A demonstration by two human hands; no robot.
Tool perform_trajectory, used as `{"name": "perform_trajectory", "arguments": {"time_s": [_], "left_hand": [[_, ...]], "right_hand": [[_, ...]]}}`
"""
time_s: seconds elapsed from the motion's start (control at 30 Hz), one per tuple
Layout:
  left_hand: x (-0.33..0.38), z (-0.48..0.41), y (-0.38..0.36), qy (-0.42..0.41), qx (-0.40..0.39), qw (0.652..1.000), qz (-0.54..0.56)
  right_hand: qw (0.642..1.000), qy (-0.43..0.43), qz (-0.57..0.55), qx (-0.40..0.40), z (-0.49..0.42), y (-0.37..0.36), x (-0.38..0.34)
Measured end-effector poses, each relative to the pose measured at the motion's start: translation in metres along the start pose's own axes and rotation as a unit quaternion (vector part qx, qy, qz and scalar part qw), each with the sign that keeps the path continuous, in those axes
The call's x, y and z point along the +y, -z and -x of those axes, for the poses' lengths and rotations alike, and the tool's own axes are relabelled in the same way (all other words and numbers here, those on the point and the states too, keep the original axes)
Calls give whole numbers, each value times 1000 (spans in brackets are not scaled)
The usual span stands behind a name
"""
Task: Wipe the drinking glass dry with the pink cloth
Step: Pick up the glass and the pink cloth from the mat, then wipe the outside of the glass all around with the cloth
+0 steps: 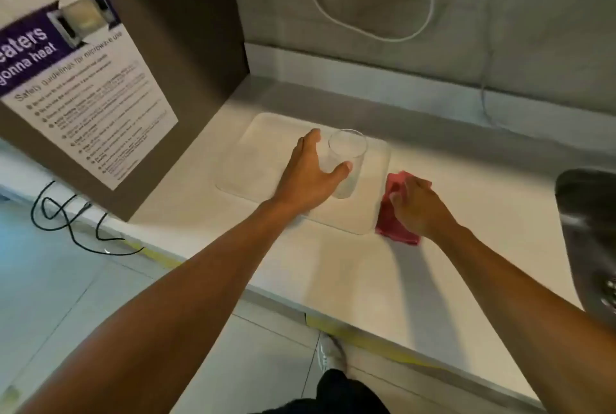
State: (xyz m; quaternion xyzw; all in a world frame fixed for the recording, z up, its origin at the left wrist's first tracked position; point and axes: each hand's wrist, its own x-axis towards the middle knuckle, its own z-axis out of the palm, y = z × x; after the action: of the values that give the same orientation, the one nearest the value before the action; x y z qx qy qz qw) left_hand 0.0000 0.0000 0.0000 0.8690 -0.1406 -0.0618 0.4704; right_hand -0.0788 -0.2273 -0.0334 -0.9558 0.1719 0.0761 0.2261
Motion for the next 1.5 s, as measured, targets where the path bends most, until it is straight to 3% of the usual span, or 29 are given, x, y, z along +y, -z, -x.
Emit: {"name": "perform_trajectory", "arguments": {"time_s": [0.13,0.4,0.6,0.73,0.87,0.97,1.1,1.17,1.2,1.27,1.3,1.33,1.37,1.4,1.47,1.5], "left_hand": [[-3,-11,-14,32,-13,999,13],[-12,-24,-39,37,12,996,76],[-18,-32,-43,59,65,990,115],[-18,-41,-31,151,118,948,253],[-19,-34,-21,249,73,876,407],[-21,-26,-20,296,39,845,443],[-19,-16,-24,314,-4,823,473],[-15,-11,-26,313,-17,819,480],[-13,-10,-27,313,-22,819,480],[-9,-6,-30,314,-34,819,479],[-8,-4,-32,315,-42,817,481],[-7,-1,-33,314,-51,815,484],[-6,1,-35,313,-62,814,485],[-4,4,-36,310,-74,815,485],[0,9,-38,301,-94,815,485],[2,12,-40,297,-99,815,488]], "right_hand": [[999,10,26,-47,-3,-22,18],[999,15,38,17,9,-48,22],[997,41,59,-7,22,-39,44],[999,1,-37,25,26,-35,48],[993,1,-42,110,16,-49,37],[987,17,-49,151,11,-51,42],[980,-14,-156,125,14,-29,50],[954,-81,-274,95,17,-10,52],[912,-120,-385,71,20,1,49],[788,-188,-587,1,30,23,36],[745,-192,-638,-27,36,30,29],[725,-178,-664,-50,43,37,19],[728,-147,-667,-59,49,42,9],[758,-103,-642,-51,55,46,-3],[867,12,-499,-1,64,54,-26],[903,67,-424,8,66,55,-36]]}}
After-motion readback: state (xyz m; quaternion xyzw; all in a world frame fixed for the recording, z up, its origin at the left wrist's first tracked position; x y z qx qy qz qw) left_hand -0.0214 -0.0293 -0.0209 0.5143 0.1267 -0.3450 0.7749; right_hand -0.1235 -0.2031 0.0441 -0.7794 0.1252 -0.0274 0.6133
